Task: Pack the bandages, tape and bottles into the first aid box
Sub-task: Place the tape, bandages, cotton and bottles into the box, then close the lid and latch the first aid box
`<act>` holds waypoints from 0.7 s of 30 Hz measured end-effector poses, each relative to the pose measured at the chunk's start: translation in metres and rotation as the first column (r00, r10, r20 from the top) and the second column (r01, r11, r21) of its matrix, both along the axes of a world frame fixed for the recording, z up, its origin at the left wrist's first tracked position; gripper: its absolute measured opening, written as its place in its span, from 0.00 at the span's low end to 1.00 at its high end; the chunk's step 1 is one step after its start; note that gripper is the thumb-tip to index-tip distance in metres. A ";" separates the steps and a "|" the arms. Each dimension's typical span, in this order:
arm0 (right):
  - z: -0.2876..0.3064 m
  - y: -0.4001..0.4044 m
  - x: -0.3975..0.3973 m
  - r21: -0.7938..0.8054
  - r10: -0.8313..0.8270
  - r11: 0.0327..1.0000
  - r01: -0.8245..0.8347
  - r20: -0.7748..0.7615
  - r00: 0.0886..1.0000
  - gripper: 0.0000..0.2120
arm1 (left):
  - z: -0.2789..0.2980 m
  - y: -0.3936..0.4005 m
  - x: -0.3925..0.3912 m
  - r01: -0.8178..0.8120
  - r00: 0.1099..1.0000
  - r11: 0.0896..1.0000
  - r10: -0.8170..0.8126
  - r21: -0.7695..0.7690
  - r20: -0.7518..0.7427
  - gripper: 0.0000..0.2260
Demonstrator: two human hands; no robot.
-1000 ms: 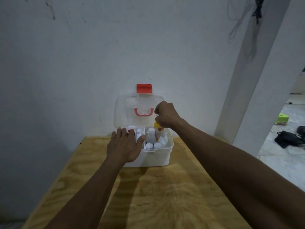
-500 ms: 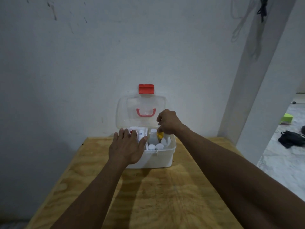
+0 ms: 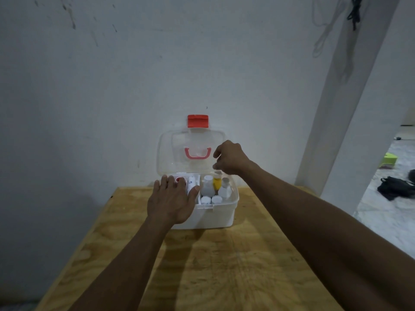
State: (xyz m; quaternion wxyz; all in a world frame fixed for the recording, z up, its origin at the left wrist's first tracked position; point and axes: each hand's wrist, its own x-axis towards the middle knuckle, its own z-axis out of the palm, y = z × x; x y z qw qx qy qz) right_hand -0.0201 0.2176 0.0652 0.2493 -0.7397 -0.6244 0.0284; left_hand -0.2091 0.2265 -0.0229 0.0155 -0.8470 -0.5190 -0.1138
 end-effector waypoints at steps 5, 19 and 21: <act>0.021 0.015 0.003 0.272 -0.107 0.956 0.114 -0.041 0.993 0.16 | -0.002 0.003 0.000 -0.003 1.000 1.000 0.003 0.006 -0.001 0.33; 0.047 0.059 -0.007 0.219 -0.118 0.960 0.177 -0.259 0.959 0.17 | -0.007 0.007 0.000 0.012 1.000 0.996 -0.014 0.086 0.017 0.34; 0.049 0.063 -0.009 0.219 -0.102 0.958 0.183 -0.338 0.936 0.16 | -0.007 0.007 0.001 0.010 1.000 0.996 -0.012 0.090 0.018 0.34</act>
